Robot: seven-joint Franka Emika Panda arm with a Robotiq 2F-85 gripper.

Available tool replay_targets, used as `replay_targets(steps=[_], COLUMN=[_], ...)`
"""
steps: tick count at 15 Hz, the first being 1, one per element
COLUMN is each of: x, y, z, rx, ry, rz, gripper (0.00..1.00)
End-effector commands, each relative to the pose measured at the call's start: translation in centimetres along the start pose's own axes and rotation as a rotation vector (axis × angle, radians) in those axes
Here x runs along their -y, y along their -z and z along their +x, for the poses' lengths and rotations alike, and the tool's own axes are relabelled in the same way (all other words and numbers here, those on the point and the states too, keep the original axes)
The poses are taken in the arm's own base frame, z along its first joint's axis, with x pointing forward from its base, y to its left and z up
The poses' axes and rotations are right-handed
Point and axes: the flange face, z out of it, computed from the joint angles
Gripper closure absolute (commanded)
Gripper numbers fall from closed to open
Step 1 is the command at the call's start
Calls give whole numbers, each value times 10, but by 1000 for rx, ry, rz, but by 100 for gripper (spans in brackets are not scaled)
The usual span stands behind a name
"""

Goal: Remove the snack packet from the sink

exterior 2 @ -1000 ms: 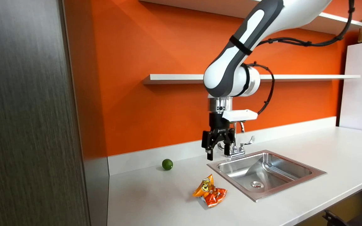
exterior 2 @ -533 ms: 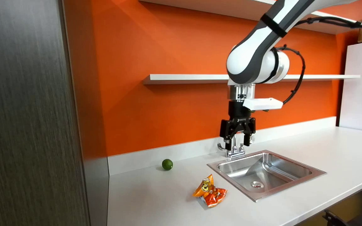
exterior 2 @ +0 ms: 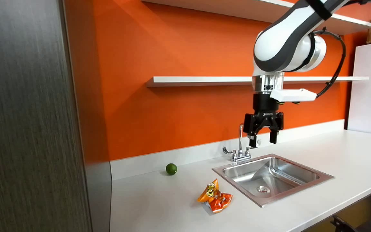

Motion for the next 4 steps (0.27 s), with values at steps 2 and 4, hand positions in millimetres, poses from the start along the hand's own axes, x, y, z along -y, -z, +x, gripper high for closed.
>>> replay_targets(steps=[2, 4], x=[0, 0], y=[-3, -5], z=[1, 1], rx=[10, 15], ry=[0, 1], rz=[0, 0], gripper=[0, 0])
